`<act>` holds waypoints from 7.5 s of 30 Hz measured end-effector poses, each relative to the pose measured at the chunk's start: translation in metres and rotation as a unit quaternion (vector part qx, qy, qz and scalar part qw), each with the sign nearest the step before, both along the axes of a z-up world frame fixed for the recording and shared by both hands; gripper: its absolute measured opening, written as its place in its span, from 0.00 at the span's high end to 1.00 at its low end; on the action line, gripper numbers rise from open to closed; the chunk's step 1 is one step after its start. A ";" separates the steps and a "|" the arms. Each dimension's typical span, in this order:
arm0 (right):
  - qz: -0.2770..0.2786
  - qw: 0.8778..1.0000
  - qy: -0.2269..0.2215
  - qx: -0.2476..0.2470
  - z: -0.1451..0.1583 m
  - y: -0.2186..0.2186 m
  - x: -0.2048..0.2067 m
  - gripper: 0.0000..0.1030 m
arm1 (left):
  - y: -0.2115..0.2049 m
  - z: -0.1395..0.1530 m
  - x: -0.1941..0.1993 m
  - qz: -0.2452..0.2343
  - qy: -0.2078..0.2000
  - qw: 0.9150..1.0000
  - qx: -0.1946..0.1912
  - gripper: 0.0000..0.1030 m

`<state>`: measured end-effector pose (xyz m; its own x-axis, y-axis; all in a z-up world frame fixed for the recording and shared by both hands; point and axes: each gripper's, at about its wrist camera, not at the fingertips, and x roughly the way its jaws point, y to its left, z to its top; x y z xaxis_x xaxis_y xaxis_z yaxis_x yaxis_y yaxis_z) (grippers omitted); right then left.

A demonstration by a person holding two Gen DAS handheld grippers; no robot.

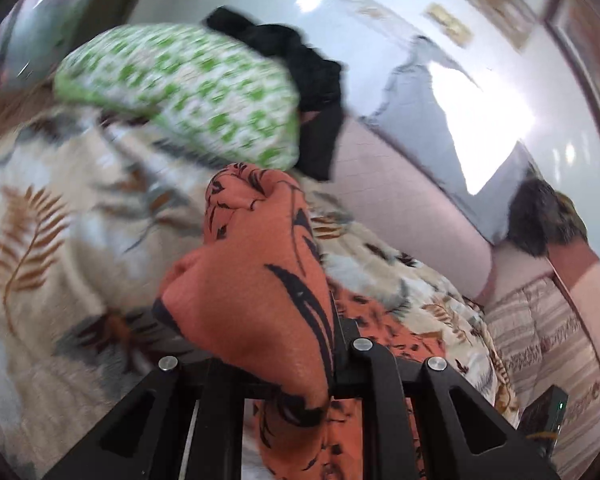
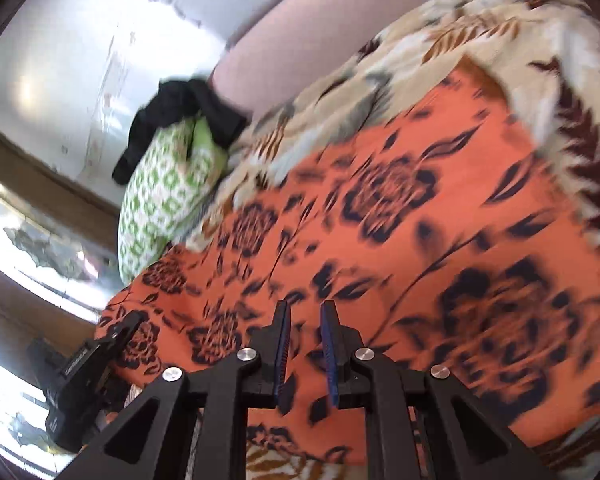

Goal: Fold small clothes

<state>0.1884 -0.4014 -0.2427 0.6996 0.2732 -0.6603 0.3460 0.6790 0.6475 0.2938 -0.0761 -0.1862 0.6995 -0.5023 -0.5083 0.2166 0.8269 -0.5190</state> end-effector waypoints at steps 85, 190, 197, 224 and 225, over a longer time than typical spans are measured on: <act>0.198 0.958 0.146 -0.145 -0.013 0.041 0.190 0.65 | -0.097 -0.076 -0.025 -0.211 0.150 0.957 0.130 0.15; -0.042 0.990 0.083 -0.106 -0.018 -0.084 0.008 0.65 | -0.170 -0.059 -0.023 -0.143 0.026 0.933 0.328 0.00; -0.046 0.991 0.077 -0.094 -0.021 -0.086 0.003 0.65 | -0.162 -0.066 -0.028 -0.119 0.023 0.944 0.307 0.00; -0.001 0.990 0.066 -0.121 -0.009 -0.056 0.013 0.64 | -0.140 -0.054 -0.011 -0.145 0.069 0.949 0.273 0.00; -0.004 0.992 0.062 -0.114 -0.007 -0.058 0.011 0.65 | -0.138 -0.049 -0.012 -0.139 0.057 0.949 0.277 0.00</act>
<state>0.1996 -0.4599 -0.2496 0.6107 0.1010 -0.7854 0.4199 0.7996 0.4293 0.2814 -0.2143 -0.2356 0.5037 -0.2928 -0.8128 0.4351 0.8988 -0.0541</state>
